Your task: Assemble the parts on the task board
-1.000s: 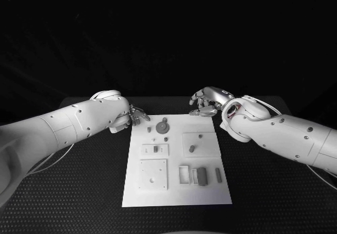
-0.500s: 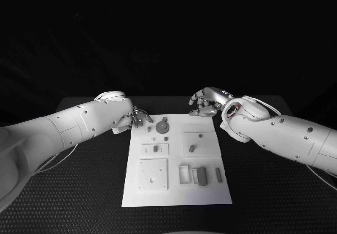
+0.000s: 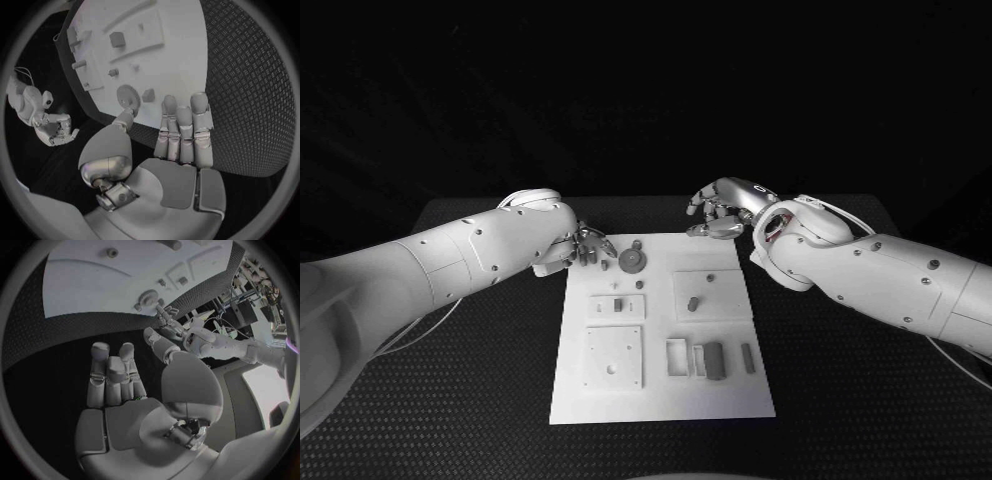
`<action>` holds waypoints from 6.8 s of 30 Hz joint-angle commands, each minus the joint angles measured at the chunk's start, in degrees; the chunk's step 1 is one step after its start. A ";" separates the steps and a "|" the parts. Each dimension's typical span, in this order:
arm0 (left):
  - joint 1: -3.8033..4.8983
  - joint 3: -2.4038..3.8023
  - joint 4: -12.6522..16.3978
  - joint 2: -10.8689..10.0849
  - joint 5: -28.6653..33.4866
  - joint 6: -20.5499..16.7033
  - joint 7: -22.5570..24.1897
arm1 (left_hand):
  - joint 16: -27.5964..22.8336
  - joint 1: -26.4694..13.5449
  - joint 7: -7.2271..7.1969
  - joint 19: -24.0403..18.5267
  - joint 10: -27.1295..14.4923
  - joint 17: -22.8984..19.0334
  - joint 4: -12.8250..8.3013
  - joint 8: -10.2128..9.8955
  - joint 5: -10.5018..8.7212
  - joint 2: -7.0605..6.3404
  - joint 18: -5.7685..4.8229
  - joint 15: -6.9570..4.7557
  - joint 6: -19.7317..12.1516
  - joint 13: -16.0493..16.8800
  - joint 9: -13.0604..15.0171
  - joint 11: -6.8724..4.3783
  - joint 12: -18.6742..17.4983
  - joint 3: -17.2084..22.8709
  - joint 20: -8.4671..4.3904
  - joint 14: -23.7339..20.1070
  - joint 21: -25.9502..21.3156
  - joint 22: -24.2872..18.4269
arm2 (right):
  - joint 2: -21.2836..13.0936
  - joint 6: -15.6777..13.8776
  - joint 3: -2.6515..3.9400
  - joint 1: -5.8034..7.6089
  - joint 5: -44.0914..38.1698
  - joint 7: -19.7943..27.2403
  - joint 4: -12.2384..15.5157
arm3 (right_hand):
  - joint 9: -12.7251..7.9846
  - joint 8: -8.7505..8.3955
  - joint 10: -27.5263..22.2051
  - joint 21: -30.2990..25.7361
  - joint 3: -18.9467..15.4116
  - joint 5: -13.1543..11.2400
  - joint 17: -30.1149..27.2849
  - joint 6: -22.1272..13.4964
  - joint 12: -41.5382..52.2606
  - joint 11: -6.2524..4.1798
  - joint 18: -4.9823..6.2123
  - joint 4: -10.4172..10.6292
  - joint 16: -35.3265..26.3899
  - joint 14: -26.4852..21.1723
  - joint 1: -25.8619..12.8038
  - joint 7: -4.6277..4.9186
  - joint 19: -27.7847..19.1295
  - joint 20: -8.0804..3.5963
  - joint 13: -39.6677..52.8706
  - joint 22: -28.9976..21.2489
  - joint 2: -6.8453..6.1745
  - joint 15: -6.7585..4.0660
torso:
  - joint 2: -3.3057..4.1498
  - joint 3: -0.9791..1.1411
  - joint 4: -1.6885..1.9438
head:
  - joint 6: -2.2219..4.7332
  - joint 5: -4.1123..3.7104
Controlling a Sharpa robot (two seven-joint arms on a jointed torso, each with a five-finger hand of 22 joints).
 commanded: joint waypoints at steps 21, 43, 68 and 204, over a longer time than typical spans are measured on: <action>-0.08 0.03 0.78 -0.11 0.69 2.48 1.33 | 2.89 1.14 -0.93 1.37 1.33 0.01 -4.30 1.22 1.42 3.61 3.52 -1.30 2.43 0.68 -0.40 -0.88 2.59 -0.22 -0.91 0.48 2.17 2.12 | 0.32 0.83 0.02 -0.02 -0.11 0.06 -0.23 | 0.01 -0.27 -0.36 -0.20 -0.01 0.07 0.05 -0.24 -0.27 0.10 1.58 0.34 -0.19 -0.40 -0.39 0.63 -0.02 -0.54 0.07 0.73 -0.03 0.03 | 0.03 0.04 -0.03 | -0.06 -0.01; -0.14 0.06 0.83 -0.34 3.10 3.54 2.01 | 3.71 2.26 -1.20 1.47 1.49 -0.37 -7.39 1.54 1.17 6.87 3.28 -1.54 3.31 0.91 -0.73 -1.13 3.22 -0.06 -1.18 0.56 3.00 2.13 | 0.54 0.87 0.02 -0.07 -0.12 0.05 -0.69 | 0.01 -0.31 -0.37 -0.21 -0.02 0.07 0.05 -0.27 -0.28 0.11 1.58 0.38 -0.20 -0.41 -0.40 0.64 -0.03 -0.53 0.08 0.74 -0.03 0.04 | 0.01 0.00 -0.01 | -0.42 -0.08; -0.14 0.12 0.55 -0.80 8.12 2.04 2.39 | 3.99 5.42 -1.11 1.20 1.44 -0.92 -8.38 1.52 1.11 10.79 3.00 -1.47 3.41 0.69 -1.09 -1.04 3.03 1.26 -1.19 0.38 3.36 2.09 | 0.69 1.13 0.02 -0.07 -0.12 -0.04 -1.11 | -0.02 -0.42 -0.42 -0.24 0.00 0.07 0.04 -0.44 -0.30 0.15 1.58 0.44 -0.22 -0.44 -0.41 0.68 -0.06 -0.52 0.08 0.73 -0.04 0.08 | 0.01 0.01 0.02 | -0.62 -0.08; -1.12 -4.42 28.33 -16.01 1.82 -4.29 -2.16 | 8.12 8.25 -3.88 4.92 7.83 1.60 3.35 7.03 -7.67 0.62 2.42 -4.07 8.47 1.34 -0.77 -3.71 5.65 11.39 -3.08 5.20 9.61 1.78 | -0.67 2.03 0.02 -0.22 0.14 -0.03 -0.82 | 0.03 -0.52 -0.48 -0.29 -0.02 0.07 0.04 -0.47 -0.30 0.19 1.58 0.93 -0.23 -0.47 -0.64 0.73 -0.09 -0.50 0.15 0.76 0.00 0.13 | 0.05 0.03 -0.05 | -1.78 0.35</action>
